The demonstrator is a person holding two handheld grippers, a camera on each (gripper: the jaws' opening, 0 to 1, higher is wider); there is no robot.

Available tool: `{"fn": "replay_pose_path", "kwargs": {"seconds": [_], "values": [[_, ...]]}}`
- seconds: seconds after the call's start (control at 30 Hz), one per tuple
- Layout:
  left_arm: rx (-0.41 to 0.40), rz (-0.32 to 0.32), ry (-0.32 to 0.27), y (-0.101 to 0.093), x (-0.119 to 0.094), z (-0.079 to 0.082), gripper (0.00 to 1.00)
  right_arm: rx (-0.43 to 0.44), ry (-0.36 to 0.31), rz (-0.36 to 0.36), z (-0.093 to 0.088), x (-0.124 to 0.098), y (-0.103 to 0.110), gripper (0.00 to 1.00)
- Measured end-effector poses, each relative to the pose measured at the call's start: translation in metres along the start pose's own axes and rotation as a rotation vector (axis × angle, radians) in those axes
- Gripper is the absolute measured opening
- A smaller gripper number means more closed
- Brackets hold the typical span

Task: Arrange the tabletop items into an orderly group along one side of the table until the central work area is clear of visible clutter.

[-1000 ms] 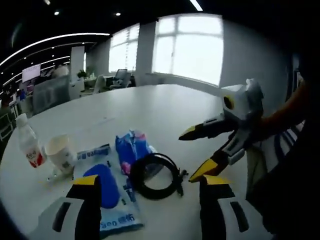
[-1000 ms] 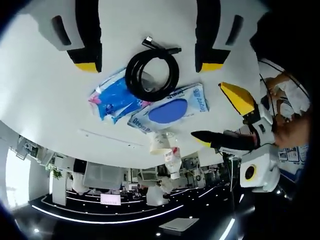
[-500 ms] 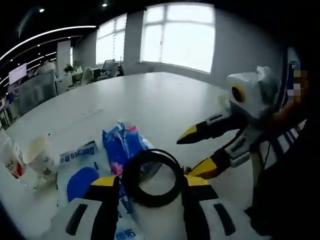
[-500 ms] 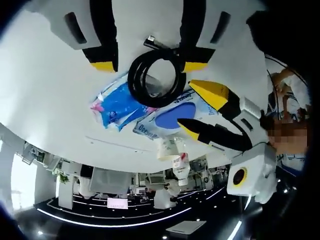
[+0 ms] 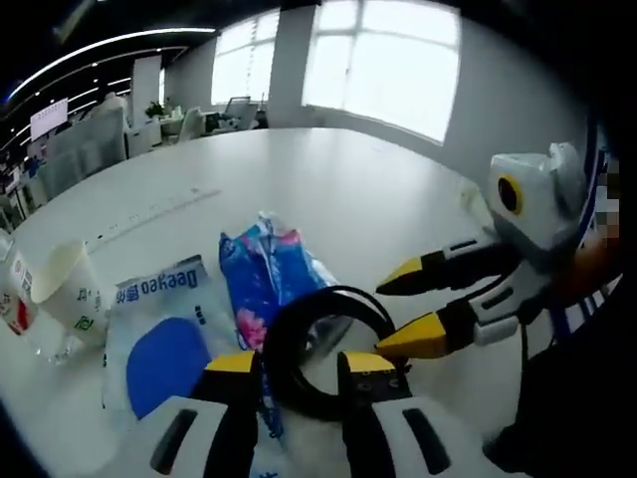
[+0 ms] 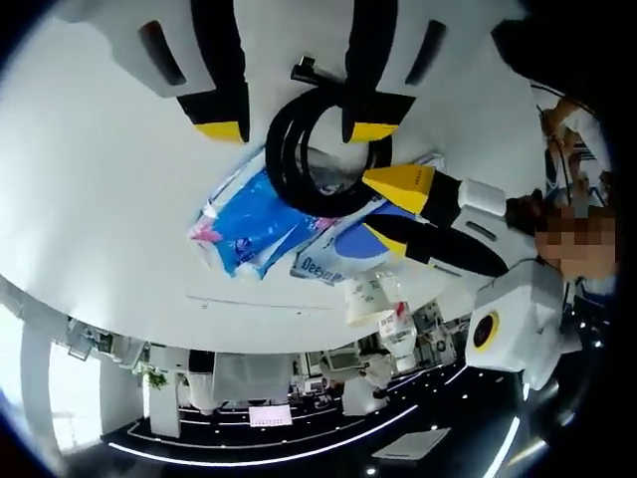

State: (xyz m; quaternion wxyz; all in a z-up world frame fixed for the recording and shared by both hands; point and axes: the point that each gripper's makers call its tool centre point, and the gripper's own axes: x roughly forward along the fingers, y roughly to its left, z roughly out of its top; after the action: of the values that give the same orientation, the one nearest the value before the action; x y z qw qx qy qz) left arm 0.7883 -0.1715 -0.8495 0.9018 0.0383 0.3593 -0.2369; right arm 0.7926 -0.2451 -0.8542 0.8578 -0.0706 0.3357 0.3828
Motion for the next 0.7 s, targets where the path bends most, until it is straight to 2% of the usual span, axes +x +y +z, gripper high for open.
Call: {"fn": "replay_pose_path", "kwargs": {"seconds": [0.13, 0.23, 0.3, 0.33, 0.43, 0.7], "values": [[0.029, 0.004, 0.039, -0.002, 0.002, -0.006, 0.21, 0.061, 0.019, 0.003, -0.006, 0.003, 0.002, 0.23], [0.027, 0.008, 0.037, 0.000, 0.007, -0.009, 0.18, 0.055, 0.025, -0.002, -0.008, 0.005, 0.001, 0.21], [0.045, 0.035, 0.038, 0.006, 0.007, -0.009, 0.11, 0.050, 0.027, -0.007, -0.008, 0.003, 0.001, 0.21], [0.047, 0.050, 0.036, 0.008, 0.006, -0.008, 0.10, 0.053, 0.029, -0.007, -0.008, 0.003, 0.001, 0.20], [0.017, 0.021, 0.025, 0.004, 0.008, -0.006, 0.07, 0.058, 0.028, -0.007, -0.010, 0.005, -0.001, 0.17], [0.009, 0.015, 0.032, 0.003, 0.009, -0.007, 0.04, 0.083, 0.026, -0.011, -0.009, 0.002, -0.003, 0.10]]}}
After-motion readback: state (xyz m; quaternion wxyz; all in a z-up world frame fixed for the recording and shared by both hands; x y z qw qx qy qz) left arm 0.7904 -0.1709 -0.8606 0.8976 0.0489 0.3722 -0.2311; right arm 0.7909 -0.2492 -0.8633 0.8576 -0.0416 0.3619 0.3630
